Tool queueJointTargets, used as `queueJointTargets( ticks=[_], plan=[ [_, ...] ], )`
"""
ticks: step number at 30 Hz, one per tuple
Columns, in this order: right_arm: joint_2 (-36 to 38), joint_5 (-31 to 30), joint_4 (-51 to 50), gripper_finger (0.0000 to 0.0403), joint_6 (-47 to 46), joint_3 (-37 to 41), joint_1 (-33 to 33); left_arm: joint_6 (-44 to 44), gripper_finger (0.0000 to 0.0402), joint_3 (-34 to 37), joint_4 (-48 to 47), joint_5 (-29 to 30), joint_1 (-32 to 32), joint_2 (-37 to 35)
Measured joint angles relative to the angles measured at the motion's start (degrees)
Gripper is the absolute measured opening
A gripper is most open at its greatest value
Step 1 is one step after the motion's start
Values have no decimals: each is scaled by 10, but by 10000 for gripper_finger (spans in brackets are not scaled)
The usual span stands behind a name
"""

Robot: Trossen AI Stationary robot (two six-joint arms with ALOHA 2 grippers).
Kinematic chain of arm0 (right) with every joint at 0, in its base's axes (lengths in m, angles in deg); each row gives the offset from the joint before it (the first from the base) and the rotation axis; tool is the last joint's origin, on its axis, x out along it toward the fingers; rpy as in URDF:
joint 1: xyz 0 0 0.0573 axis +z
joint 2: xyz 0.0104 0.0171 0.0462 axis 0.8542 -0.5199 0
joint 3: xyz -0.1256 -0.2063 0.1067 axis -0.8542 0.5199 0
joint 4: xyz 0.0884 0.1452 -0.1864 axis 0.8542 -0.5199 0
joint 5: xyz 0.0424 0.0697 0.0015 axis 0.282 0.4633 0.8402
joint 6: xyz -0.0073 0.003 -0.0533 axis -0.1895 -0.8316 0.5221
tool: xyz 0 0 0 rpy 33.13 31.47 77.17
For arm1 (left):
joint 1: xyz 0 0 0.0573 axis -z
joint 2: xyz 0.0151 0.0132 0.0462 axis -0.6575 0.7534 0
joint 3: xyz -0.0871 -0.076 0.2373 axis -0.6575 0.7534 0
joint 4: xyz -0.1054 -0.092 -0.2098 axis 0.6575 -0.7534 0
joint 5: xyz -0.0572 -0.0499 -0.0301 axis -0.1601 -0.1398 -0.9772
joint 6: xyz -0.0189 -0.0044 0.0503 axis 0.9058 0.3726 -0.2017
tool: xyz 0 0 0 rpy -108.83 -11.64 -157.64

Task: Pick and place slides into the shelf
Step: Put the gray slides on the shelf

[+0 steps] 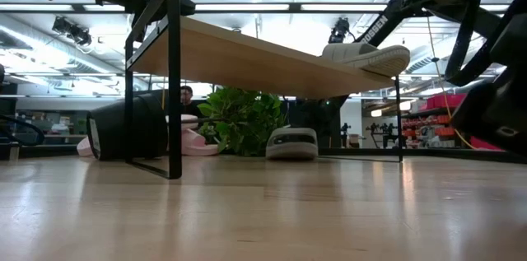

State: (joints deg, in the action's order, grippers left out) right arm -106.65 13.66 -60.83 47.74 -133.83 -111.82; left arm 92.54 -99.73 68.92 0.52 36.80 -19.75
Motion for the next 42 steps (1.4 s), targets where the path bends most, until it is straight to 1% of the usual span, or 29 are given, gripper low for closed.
queueJointTargets(
  ticks=[2,3,4,12,25,29,35,42],
  plan=[
    [0,-2,0,42,9,0,-1,0,52,0,0,0,0,0],
    [0,2,-1,23,13,0,-1,0,52,0,0,0,0,0],
    [0,5,-4,14,17,0,-1,0,53,0,0,0,0,0],
    [-1,2,6,3,-1,1,1,0,52,0,0,0,0,0],
    [-5,60,43,1,-41,2,1,-2,52,0,0,0,0,0],
    [-5,66,52,0,-54,2,1,-2,52,0,-4,0,0,0],
    [-5,81,92,0,-89,2,2,-3,52,0,-11,0,0,0],
    [-5,81,100,0,-102,2,1,-4,52,0,-24,5,0,0]
  ],
)
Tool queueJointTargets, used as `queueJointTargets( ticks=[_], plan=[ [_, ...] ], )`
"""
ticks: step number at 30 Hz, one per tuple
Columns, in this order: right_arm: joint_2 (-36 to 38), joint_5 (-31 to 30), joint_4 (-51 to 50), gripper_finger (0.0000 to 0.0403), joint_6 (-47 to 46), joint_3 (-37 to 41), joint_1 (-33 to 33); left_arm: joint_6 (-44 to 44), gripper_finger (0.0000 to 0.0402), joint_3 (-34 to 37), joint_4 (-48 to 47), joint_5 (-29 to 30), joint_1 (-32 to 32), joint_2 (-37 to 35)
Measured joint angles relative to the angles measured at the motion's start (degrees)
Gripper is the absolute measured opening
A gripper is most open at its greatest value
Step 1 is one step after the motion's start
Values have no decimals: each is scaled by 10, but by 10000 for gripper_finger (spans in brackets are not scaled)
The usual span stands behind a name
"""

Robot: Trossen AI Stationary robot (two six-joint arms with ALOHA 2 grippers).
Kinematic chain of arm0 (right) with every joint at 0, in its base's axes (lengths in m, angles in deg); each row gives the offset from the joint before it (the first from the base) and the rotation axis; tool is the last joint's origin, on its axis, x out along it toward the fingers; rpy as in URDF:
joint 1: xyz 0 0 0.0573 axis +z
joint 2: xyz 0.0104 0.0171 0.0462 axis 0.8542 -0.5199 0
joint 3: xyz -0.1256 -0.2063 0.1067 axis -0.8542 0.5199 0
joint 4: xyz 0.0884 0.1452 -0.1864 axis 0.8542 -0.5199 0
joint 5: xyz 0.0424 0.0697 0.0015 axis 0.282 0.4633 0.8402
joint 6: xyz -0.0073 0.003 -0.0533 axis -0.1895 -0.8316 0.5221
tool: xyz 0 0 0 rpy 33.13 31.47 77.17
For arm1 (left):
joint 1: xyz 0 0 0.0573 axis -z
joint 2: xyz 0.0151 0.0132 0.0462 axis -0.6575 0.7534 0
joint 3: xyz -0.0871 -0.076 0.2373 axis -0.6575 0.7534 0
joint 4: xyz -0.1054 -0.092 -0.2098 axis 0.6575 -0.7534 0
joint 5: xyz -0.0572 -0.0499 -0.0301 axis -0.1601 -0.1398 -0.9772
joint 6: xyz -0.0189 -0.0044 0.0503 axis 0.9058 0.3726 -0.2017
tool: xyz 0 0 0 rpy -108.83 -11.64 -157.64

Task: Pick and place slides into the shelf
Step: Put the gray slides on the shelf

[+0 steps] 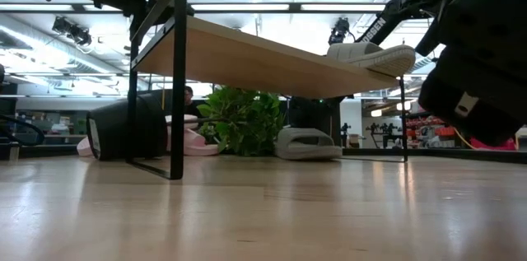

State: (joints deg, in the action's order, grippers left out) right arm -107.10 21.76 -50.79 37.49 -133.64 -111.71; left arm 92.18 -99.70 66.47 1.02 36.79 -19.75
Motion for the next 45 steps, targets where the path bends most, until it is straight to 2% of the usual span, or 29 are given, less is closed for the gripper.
queueJointTargets(
  ticks=[5,11,20,27,31,36,45],
  plan=[
    [0,0,11,0,-20,0,0,0,52,0,0,1,0,0],
    [5,-41,34,0,-47,0,-2,0,52,0,0,1,0,0],
    [47,-57,37,0,-53,0,-6,0,52,0,0,1,0,0],
    [78,-31,-23,8,-45,0,-20,4,53,0,0,1,0,0],
    [83,-10,-76,28,-12,0,-25,4,53,0,0,1,0,0],
    [79,-20,-95,66,10,0,-21,4,53,0,0,1,0,0],
    [79,-46,-78,176,10,0,-16,15,53,0,0,1,0,0]
  ],
)
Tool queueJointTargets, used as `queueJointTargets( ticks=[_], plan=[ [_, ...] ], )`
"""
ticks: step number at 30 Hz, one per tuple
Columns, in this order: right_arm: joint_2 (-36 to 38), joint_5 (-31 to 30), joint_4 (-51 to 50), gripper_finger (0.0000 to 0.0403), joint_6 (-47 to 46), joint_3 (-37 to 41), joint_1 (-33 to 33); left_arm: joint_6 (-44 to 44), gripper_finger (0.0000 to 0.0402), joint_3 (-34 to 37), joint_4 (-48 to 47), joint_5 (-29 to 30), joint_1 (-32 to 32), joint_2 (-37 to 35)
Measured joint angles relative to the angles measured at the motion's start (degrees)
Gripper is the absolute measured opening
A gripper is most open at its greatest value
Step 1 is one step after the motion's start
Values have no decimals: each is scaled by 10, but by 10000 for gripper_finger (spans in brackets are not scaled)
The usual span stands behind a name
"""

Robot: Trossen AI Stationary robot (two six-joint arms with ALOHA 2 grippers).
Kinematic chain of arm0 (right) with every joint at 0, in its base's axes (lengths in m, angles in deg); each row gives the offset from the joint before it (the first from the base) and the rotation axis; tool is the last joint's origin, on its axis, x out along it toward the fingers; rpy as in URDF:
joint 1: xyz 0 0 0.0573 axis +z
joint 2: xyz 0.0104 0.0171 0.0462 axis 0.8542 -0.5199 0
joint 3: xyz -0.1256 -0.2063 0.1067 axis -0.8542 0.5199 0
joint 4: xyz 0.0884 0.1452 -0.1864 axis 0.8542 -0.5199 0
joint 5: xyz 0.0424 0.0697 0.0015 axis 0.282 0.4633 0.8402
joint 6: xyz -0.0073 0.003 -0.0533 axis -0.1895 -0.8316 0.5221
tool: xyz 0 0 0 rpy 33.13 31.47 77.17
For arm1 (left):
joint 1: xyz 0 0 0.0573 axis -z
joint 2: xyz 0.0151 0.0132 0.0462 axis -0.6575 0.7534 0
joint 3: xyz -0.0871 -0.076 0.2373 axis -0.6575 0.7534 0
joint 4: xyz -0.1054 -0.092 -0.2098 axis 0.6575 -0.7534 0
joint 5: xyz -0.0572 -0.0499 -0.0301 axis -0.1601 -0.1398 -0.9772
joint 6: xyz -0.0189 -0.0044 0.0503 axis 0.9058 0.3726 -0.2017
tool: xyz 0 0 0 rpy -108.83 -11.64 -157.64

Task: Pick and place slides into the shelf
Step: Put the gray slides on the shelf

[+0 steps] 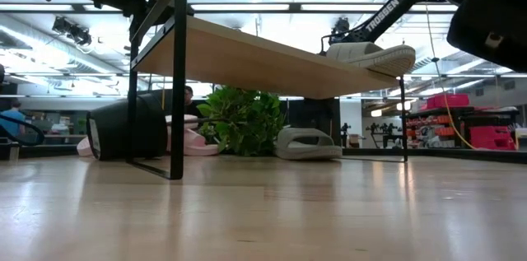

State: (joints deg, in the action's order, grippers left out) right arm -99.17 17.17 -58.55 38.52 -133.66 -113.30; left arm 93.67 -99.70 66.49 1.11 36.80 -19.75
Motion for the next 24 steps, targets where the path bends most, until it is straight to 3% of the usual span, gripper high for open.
queueJointTargets(
  ticks=[7,24],
  plan=[
    [0,-3,-7,223,19,0,1,0,53,0,0,0,0,0],
    [-1,1,-56,208,45,0,12,0,57,0,0,0,0,0]
  ],
)
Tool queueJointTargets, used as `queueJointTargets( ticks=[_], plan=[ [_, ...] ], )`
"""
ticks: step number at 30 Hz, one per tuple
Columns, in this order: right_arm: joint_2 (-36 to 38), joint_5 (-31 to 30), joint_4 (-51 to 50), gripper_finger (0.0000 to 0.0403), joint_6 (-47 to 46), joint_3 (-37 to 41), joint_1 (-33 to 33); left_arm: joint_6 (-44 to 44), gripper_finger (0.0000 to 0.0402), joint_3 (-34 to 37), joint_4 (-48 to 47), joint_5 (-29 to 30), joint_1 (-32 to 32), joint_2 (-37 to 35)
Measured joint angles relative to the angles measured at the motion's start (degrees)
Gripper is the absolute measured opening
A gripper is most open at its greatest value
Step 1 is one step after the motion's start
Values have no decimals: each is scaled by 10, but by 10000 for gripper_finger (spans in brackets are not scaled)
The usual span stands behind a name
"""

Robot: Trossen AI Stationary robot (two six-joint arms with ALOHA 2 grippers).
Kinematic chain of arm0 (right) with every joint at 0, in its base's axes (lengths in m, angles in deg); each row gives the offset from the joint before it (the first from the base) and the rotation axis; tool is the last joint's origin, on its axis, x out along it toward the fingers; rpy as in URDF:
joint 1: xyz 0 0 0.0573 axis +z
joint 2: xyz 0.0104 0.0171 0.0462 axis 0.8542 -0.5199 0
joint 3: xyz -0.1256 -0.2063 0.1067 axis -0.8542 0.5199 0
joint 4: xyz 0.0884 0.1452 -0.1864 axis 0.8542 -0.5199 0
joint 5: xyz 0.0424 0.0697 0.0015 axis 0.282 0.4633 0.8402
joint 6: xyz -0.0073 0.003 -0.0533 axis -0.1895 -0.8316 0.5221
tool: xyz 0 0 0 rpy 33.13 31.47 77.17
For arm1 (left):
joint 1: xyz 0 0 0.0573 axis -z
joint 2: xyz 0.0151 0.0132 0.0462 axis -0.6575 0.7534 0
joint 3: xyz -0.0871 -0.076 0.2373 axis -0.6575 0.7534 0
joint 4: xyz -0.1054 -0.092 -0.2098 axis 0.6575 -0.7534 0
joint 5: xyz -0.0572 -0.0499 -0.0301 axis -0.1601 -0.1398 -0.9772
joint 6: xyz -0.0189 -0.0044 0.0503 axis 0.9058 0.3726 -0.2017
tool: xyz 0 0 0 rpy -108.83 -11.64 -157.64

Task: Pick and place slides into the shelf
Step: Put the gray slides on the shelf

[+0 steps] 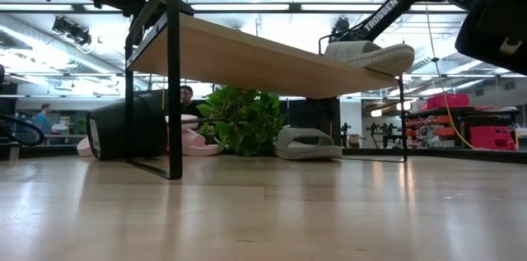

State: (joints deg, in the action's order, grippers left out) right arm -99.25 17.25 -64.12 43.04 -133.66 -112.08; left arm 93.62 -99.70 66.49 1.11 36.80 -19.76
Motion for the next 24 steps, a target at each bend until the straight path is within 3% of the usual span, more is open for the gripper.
queueJointTargets(
  ticks=[18,24],
  plan=[
    [-9,-25,-12,209,-7,0,-21,0,59,0,0,0,0,0],
    [-6,-25,-81,210,-2,-70,-27,-1,61,0,0,0,0,0]
  ],
)
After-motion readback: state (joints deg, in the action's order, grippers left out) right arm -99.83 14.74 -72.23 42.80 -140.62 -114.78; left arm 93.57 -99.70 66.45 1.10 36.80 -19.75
